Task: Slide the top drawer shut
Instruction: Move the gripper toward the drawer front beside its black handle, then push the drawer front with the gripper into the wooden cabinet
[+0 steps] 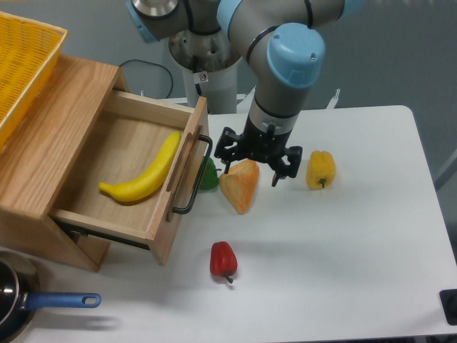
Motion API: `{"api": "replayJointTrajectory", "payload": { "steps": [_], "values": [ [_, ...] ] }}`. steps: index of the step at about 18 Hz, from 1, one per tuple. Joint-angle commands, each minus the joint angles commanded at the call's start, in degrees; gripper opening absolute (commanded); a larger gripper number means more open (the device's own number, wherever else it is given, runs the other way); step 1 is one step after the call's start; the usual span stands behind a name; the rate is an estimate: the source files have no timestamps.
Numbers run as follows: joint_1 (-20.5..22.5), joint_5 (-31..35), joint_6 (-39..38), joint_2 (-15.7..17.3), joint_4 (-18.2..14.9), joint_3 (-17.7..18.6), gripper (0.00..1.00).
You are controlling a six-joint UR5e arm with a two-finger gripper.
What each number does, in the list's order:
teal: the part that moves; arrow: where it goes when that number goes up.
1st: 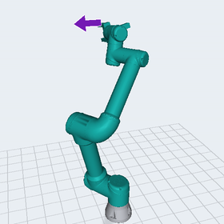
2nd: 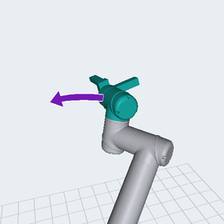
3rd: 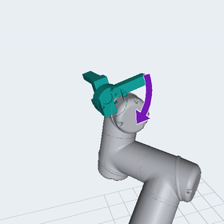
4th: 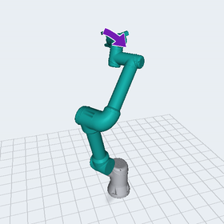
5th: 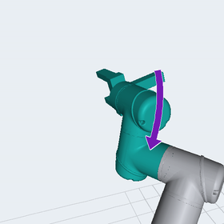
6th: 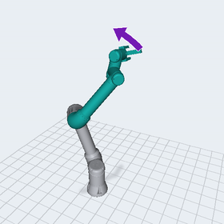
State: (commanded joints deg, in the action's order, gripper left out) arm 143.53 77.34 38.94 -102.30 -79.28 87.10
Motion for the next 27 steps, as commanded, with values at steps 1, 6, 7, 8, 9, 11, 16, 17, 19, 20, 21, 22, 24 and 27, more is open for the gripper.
{"api": "replayJointTrajectory", "payload": {
  "steps": [1, 6, 7, 8, 9, 11, 16, 17, 19, 20, 21, 22, 24, 27],
  "values": [
    [-0.35, 0.0, -0.27, -0.09, 0.0, -0.09, 1.0],
    [-0.71, 0.0, -0.36, -0.09, 0.09, 0.0, 1.0],
    [-1.06, 0.0, -0.36, -0.17, 0.09, 0.0, 1.0],
    [-1.32, 0.0, -0.36, -0.18, 0.26, 0.0, 1.0],
    [-1.41, 0.09, -0.36, -0.18, 0.26, 0.0, 1.0],
    [-1.67, 0.09, -0.44, -0.18, 0.26, 0.0, 1.0],
    [-3.78, 3.24, -1.67, -0.35, 0.09, 0.0, 1.0],
    [-3.87, 3.51, -1.85, -0.44, 0.09, 0.0, 1.0],
    [-4.48, 3.52, -2.03, -0.53, 0.09, -0.09, 1.0],
    [-4.57, 3.52, -2.03, -0.44, 0.09, -0.09, 1.0],
    [-4.58, 3.52, -2.03, -0.44, 0.09, -0.09, 1.0],
    [-4.66, 3.52, -2.11, -0.44, 0.09, -0.09, 1.0],
    [-5.36, 3.52, -2.99, -0.35, 0.09, -0.09, 1.0],
    [-6.07, 3.43, -3.7, -0.18, 0.0, -0.09, 1.0]
  ]
}}
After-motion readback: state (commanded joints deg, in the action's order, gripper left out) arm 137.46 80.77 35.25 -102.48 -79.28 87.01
